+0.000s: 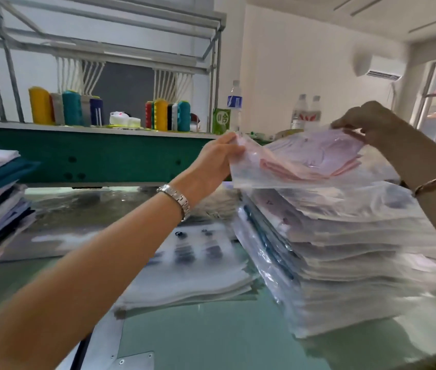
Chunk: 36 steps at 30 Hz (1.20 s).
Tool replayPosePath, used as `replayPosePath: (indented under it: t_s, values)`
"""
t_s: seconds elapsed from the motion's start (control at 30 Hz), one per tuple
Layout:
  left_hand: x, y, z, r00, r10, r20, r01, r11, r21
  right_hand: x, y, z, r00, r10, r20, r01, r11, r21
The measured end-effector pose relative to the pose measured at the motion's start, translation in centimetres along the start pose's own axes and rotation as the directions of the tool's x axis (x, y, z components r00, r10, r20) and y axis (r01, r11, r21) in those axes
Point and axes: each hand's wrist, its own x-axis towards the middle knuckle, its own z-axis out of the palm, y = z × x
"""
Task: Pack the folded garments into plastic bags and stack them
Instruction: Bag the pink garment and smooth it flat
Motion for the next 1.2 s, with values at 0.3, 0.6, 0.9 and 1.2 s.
replayPosePath:
  t_s: [0.3, 0.6, 0.9, 1.2]
  values:
    - [4.0, -5.3, 6.8, 0.991, -0.037, 0.126, -0.004, 0.95, 0.314, 2.2, 7.5, -5.9, 0.975, 0.13, -0.179, -0.134, 0.991, -0.016]
    - [5.2, -8.8, 6.1, 0.973, -0.231, 0.017, 0.157, 0.712, 0.684, 4.8, 11.8, -6.7, 0.963, 0.193, -0.186, -0.237, 0.938, -0.252]
    - [4.2, -10.2, 4.4, 0.989, -0.142, -0.037, 0.124, 0.67, 0.732, 3.1, 10.8, -4.0, 0.985, 0.159, -0.069, -0.167, 0.762, -0.626]
    - [-1.3, -11.5, -4.8, 0.978, 0.141, -0.156, 0.046, 0.578, 0.815, -8.5, 1.1, 7.1, 0.932, -0.181, 0.315, 0.363, 0.436, -0.823]
